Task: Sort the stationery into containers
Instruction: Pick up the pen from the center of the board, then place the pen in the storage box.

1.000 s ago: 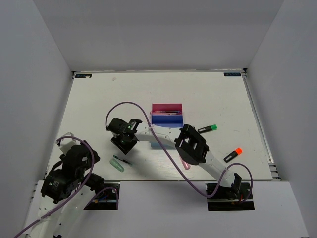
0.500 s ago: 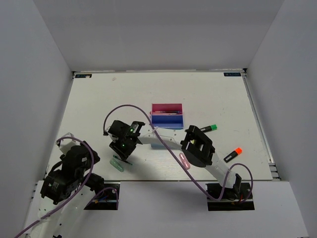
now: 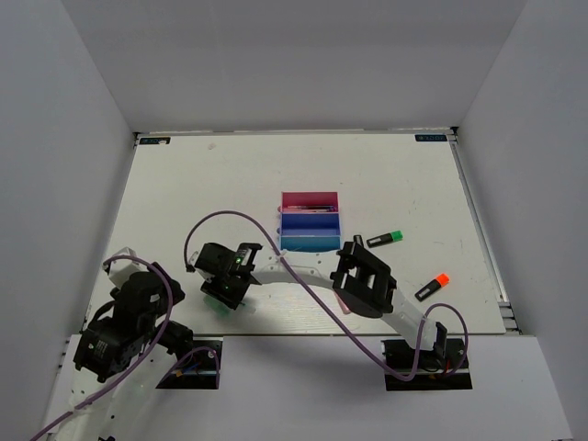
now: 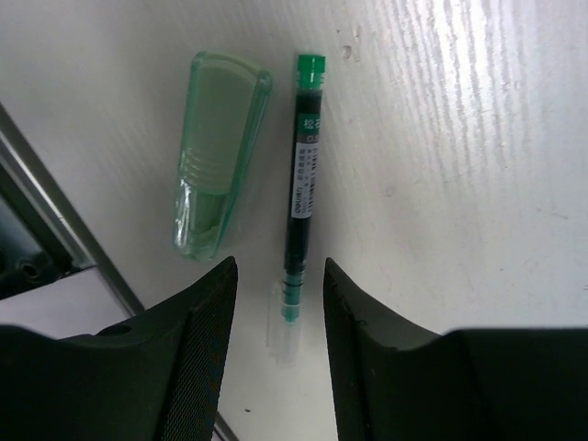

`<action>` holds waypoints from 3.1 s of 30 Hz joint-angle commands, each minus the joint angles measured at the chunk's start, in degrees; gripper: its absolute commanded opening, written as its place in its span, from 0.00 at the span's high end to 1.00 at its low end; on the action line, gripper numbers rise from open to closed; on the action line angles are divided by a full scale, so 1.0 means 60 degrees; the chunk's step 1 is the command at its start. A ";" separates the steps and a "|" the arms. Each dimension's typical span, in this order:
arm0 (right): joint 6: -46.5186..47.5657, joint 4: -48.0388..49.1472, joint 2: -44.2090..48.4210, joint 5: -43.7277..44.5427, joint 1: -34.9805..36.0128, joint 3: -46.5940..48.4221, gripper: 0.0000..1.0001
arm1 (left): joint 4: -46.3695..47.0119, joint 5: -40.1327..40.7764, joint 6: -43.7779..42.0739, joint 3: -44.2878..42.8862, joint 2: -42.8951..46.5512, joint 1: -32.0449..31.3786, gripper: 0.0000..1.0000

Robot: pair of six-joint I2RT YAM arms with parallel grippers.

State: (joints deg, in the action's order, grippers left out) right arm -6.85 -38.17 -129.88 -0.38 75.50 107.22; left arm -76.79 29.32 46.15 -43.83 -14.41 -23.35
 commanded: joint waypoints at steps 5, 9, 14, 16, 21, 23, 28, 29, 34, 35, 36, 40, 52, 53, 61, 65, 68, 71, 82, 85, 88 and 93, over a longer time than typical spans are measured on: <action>0.0483 0.0342 -0.0193 0.0870 0.0101 -0.0014 0.54 | -0.0443 -0.0024 0.0086 -0.0150 0.0176 0.0011 0.26; 0.0629 0.0400 -0.0310 0.0664 0.0043 -0.0013 0.54 | -0.0443 -0.0038 0.0101 -0.0150 0.0205 0.0025 0.26; 0.0702 0.0385 -0.0486 0.0313 -0.0001 -0.0043 0.55 | -0.0342 -0.0082 0.0101 -0.0194 0.0161 0.0025 0.26; 0.0717 0.0313 -0.0661 0.0254 -0.0001 -0.0043 0.58 | -0.0458 -0.0082 0.0116 -0.0180 0.0161 0.0040 0.26; 0.0805 0.0079 -0.0853 0.0167 -0.0016 -0.0028 0.70 | -0.0458 -0.0141 0.0160 -0.0150 0.0161 0.0025 0.26; 0.0878 -0.0024 -0.0911 0.0137 -0.0016 -0.0159 0.78 | -0.0414 -0.0155 0.0174 -0.0136 0.0176 0.0025 0.26; 0.0805 -0.0273 -0.0941 -0.0520 -0.0104 -0.0292 0.95 | -0.0399 -0.0170 0.0189 -0.0150 0.0147 0.0040 0.26; 0.0791 -0.0317 -0.0926 -0.0580 -0.0147 -0.0306 1.00 | -0.0399 -0.0170 0.0189 -0.0165 0.0161 0.0011 0.26; 0.0834 -0.0566 -0.0795 -0.0961 -0.0323 -0.0219 1.00 | -0.0428 -0.0185 0.0218 -0.0136 0.0205 0.0011 0.27; 0.0863 -0.0596 -0.0750 -0.1005 -0.0352 -0.0190 1.00 | -0.0414 -0.0214 0.0218 -0.0136 0.0162 0.0025 0.27; 0.0922 -0.0625 -0.0605 -0.0991 -0.0440 -0.0189 1.00 | -0.0428 -0.0228 0.0218 -0.0150 0.0176 0.0011 0.27; 0.1069 -0.0625 -0.0107 -0.0874 -0.0557 -0.0131 1.00 | -0.0399 -0.0243 0.0218 -0.0121 0.0176 0.0025 0.27; 0.1625 -0.0713 0.0904 -0.0332 -0.0894 0.0191 1.00 | -0.0296 -0.0360 0.0248 -0.0062 0.0117 0.0025 0.27; 0.1640 -0.0699 0.0978 -0.0288 -0.0938 0.0163 1.00 | -0.0282 -0.0375 0.0233 -0.0033 0.0117 0.0011 0.27; 0.2312 -0.0787 0.1710 0.0560 -0.1085 0.0367 1.00 | -0.0121 -0.0536 0.0218 0.0025 0.0044 0.0025 0.28; 0.2752 -0.0698 0.2398 0.1305 -0.1290 0.0426 1.00 | -0.0033 -0.0682 0.0233 0.0099 -0.0073 0.0040 0.28; 0.3148 -0.0698 0.2823 0.1891 -0.1539 0.0411 1.00 | 0.0128 -0.0916 0.0248 0.0186 -0.0132 0.0025 0.28; 0.3615 -0.0640 0.3262 0.2274 -0.1905 0.0192 1.00 | 0.0303 -0.1078 0.0248 0.0318 -0.0307 0.0011 0.29; 0.6324 0.0488 0.4670 0.1984 -0.4232 -0.1536 1.00 | 0.0787 -0.1502 0.0057 0.0567 -0.0835 0.0025 0.30; 0.7317 0.0634 0.4656 0.1385 -0.4673 -0.1756 1.00 | 0.1035 -0.1605 0.0057 0.0640 -0.0966 0.0054 0.30; 0.8416 0.1044 0.4670 0.0771 -0.5170 -0.2253 1.00 | 0.1080 -0.1693 0.0086 0.0699 -0.1069 0.0025 0.30; 0.9710 0.1030 0.4451 -0.0972 -0.5844 -0.2415 1.00 | 0.1212 -0.1723 0.0086 0.0801 -0.1128 0.0011 0.30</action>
State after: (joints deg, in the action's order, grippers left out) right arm 43.51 -34.81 -103.55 2.28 42.09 92.79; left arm -71.18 19.81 46.98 -39.72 -20.71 -23.35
